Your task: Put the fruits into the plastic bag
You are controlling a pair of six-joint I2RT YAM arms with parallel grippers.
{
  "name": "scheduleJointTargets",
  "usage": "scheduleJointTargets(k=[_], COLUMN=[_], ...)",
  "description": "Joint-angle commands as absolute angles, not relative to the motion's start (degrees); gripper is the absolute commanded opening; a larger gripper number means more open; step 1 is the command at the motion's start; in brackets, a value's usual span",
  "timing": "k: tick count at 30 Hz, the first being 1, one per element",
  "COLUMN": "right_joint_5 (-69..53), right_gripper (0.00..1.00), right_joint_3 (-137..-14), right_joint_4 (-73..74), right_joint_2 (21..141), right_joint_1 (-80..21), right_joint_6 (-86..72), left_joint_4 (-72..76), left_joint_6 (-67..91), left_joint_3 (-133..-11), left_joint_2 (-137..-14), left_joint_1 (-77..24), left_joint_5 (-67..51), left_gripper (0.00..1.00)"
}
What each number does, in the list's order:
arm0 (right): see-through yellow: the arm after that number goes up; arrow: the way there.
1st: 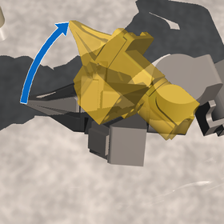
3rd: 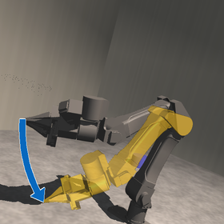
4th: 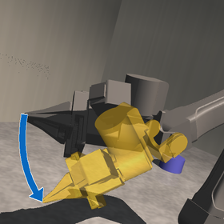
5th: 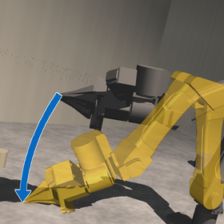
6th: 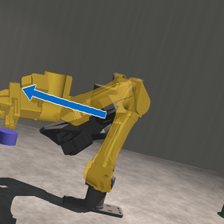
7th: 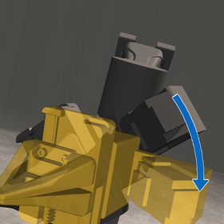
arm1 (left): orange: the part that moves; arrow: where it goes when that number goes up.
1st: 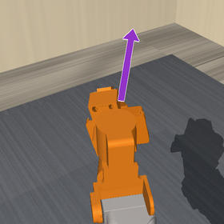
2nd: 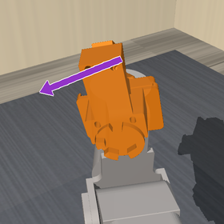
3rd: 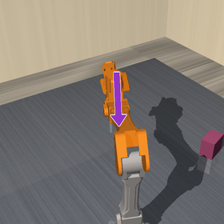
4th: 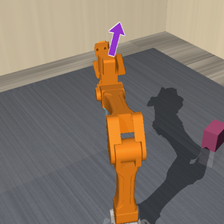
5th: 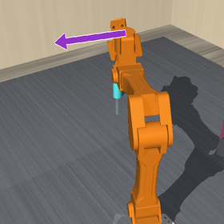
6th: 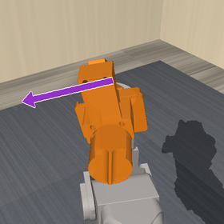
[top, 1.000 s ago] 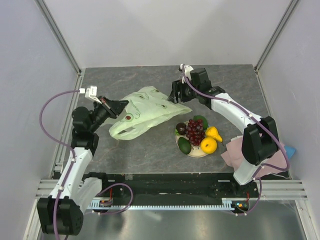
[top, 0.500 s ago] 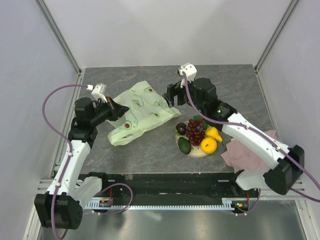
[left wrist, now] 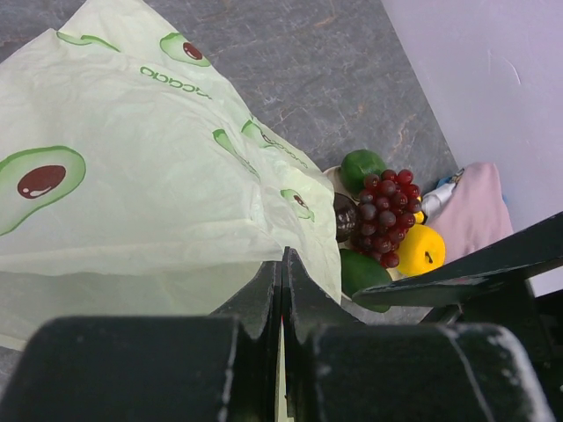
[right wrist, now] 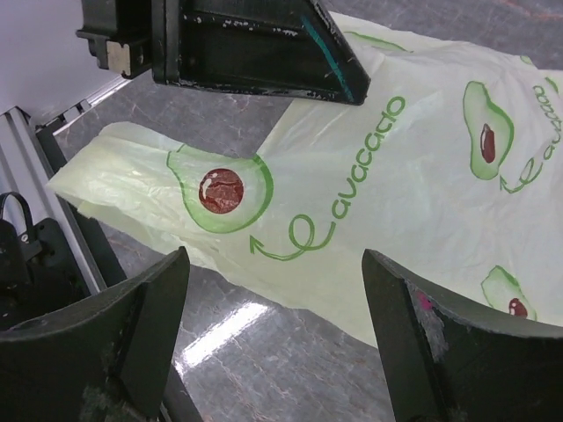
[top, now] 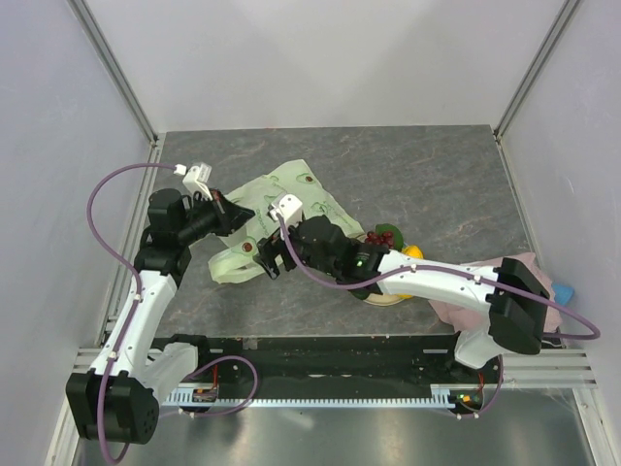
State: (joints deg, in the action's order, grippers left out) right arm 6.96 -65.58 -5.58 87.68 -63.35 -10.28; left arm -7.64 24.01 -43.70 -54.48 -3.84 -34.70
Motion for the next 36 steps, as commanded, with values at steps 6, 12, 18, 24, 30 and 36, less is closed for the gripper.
scheduleJointTargets(k=[6, 12, 18, 24, 30, 36], right_joint_5=[15.47, 14.24, 16.78, 24.95, 27.86, 26.90], right_gripper=[0.88, 0.89, 0.88, 0.75, 0.08, 0.00], right_joint_3=[-69.87, -72.42, -77.51, -77.52, -78.31, -80.50], right_joint_4=[-12.65, -12.48, -7.32, -5.10, -3.52, -0.45], right_joint_2=[90.79, 92.81, 98.86, 100.11, 100.55, 101.16], right_joint_1=[-64.07, -64.07, -64.07, -64.07, -63.72, -60.13], right_joint_6=[-18.36, -19.34, -19.69, -21.18, -21.10, -21.53], left_joint_4=[-6.59, -6.59, -6.59, -6.59, -6.42, -2.38], left_joint_6=[22.50, 22.59, 22.41, 22.32, 22.50, 20.75], left_joint_3=[-43.86, -43.51, -43.33, -43.33, -43.51, -41.93], left_joint_2=[-53.17, -53.17, -52.65, -51.86, -50.90, -43.17], left_joint_1=[-4.57, -5.27, -6.41, -6.94, -7.12, -7.21], left_joint_5=[-36.12, -35.77, -35.16, -34.37, -33.93, -31.29], left_gripper=[0.01, 0.02, 0.01, 0.02, 0.19, 0.68])
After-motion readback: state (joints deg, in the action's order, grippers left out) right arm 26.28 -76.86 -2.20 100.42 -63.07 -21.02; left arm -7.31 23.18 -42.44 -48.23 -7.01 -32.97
